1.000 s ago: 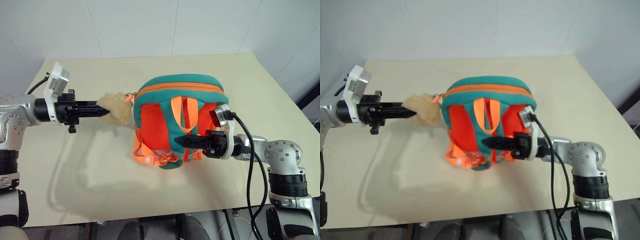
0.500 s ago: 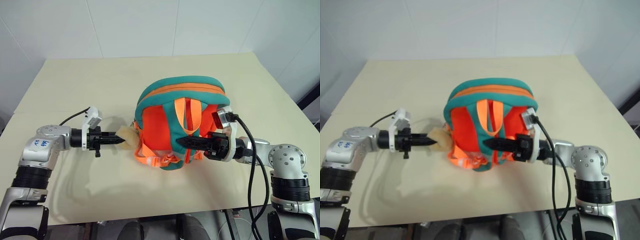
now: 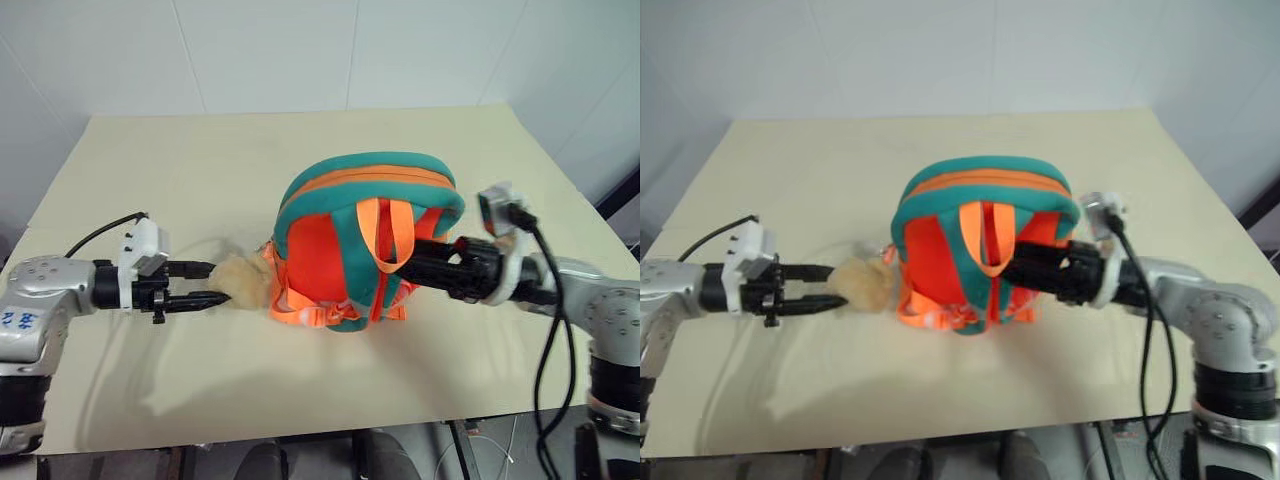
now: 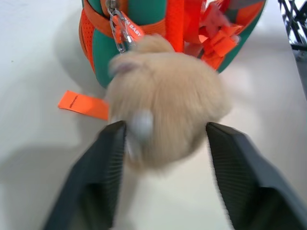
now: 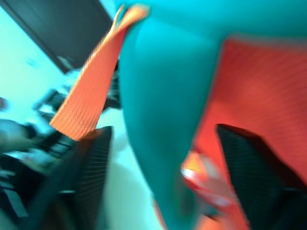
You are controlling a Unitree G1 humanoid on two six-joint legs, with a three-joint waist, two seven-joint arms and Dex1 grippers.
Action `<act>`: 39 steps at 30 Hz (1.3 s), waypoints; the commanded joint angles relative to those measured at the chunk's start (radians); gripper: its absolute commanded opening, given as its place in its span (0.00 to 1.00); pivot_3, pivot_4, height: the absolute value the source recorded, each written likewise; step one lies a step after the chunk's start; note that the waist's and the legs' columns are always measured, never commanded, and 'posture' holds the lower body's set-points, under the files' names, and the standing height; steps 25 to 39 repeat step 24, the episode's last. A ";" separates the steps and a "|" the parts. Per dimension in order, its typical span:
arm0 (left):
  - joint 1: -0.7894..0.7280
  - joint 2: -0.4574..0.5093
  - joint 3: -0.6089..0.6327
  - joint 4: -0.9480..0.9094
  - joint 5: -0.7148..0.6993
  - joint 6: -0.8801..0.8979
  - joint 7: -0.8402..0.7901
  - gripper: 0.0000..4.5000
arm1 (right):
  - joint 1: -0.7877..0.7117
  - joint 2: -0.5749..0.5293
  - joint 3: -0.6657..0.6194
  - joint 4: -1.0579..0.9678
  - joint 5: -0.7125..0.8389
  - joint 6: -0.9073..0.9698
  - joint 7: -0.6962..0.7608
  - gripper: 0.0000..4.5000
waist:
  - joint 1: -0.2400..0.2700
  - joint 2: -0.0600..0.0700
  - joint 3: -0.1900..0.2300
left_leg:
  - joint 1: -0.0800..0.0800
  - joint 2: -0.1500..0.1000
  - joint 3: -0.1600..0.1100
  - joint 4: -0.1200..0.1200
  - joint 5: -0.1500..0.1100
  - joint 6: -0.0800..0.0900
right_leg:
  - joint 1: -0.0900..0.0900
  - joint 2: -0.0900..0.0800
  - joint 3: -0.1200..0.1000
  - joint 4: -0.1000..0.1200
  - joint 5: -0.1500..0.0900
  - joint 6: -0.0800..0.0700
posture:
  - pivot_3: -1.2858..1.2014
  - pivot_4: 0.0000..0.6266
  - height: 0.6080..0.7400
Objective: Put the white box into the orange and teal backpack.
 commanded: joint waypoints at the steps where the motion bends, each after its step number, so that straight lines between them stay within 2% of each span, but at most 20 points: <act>1: 0.027 -0.037 0.053 -0.078 -0.066 -0.011 0.021 0.90 | 0.074 -0.091 -0.046 -0.012 -0.104 -0.128 0.140 1.00 | 0.001 0.000 0.000 | 0.000 0.000 0.000 0.000 0.000 0.000 | 0.001 0.000 0.000 0.000 0.000 0.000 | 0.52 0.24 1.00; 2: 0.036 -0.055 0.058 -0.094 -0.086 -0.007 0.025 0.97 | 0.107 -0.110 -0.055 0.003 -0.130 -0.160 0.169 1.00 | 0.002 0.000 0.000 | 0.000 0.000 0.000 0.001 0.000 0.000 | 0.001 0.000 0.000 0.000 0.000 0.000 | 0.52 0.24 1.00; 3: 0.045 -0.074 0.056 -0.109 -0.095 -0.016 0.028 0.99 | 0.134 -0.117 -0.061 0.025 -0.176 -0.218 0.188 1.00 | 0.002 0.000 0.000 | 0.001 0.000 0.000 0.001 0.000 0.000 | 0.002 0.000 0.000 0.000 0.000 0.000 | 0.52 0.24 1.00; 5: 0.077 -0.100 0.037 -0.150 -0.103 -0.019 0.034 0.99 | 0.172 -0.134 -0.050 0.077 -0.277 -0.342 0.232 1.00 | -0.001 0.000 0.000 | 0.002 0.000 0.000 0.002 0.000 0.000 | 0.003 0.000 0.000 0.000 0.000 0.001 | 0.52 0.24 1.00; 8: 0.129 -0.136 0.006 -0.189 -0.083 -0.069 0.029 0.99 | 0.229 -0.221 0.026 0.156 -0.423 -0.479 0.381 1.00 | -0.007 0.000 0.000 | 0.002 -0.001 0.002 0.002 0.000 0.000 | 0.002 0.000 0.002 0.000 0.001 0.001 | 0.52 0.24 1.00; 11: 0.153 -0.190 0.000 -0.210 -0.079 -0.102 0.075 0.99 | 0.165 -0.202 0.071 0.261 -0.527 -0.661 0.430 1.00 | -0.011 0.000 0.000 | 0.004 0.000 0.003 0.002 0.000 0.000 | 0.003 0.001 0.002 0.000 0.001 0.001 | 0.52 0.24 1.00; 14: 0.170 -0.196 0.013 -0.232 -0.076 -0.125 0.088 0.99 | 0.100 -0.196 0.094 0.332 -0.568 -0.734 0.472 1.00 | -0.013 0.001 0.000 | 0.006 0.000 0.003 0.003 0.000 -0.001 | 0.002 0.001 0.003 0.001 0.001 0.000 | 0.52 0.24 1.00; 21: 0.178 -0.157 0.044 -0.196 -0.061 -0.184 0.076 0.99 | 0.104 -0.225 0.089 0.404 -0.616 -0.789 0.535 1.00 | -0.002 0.001 0.000 | 0.006 0.000 0.001 0.003 0.001 -0.002 | 0.003 0.001 0.002 0.002 0.000 -0.002 | 0.52 0.24 1.00; 39: 0.172 -0.153 0.048 -0.194 -0.064 -0.184 0.087 0.99 | 0.124 -0.227 0.080 0.418 -0.626 -0.793 0.534 1.00 | -0.002 0.001 0.000 | 0.005 0.000 0.001 0.003 0.001 -0.002 | 0.003 0.001 0.002 0.003 0.000 -0.001 | 0.52 0.24 1.00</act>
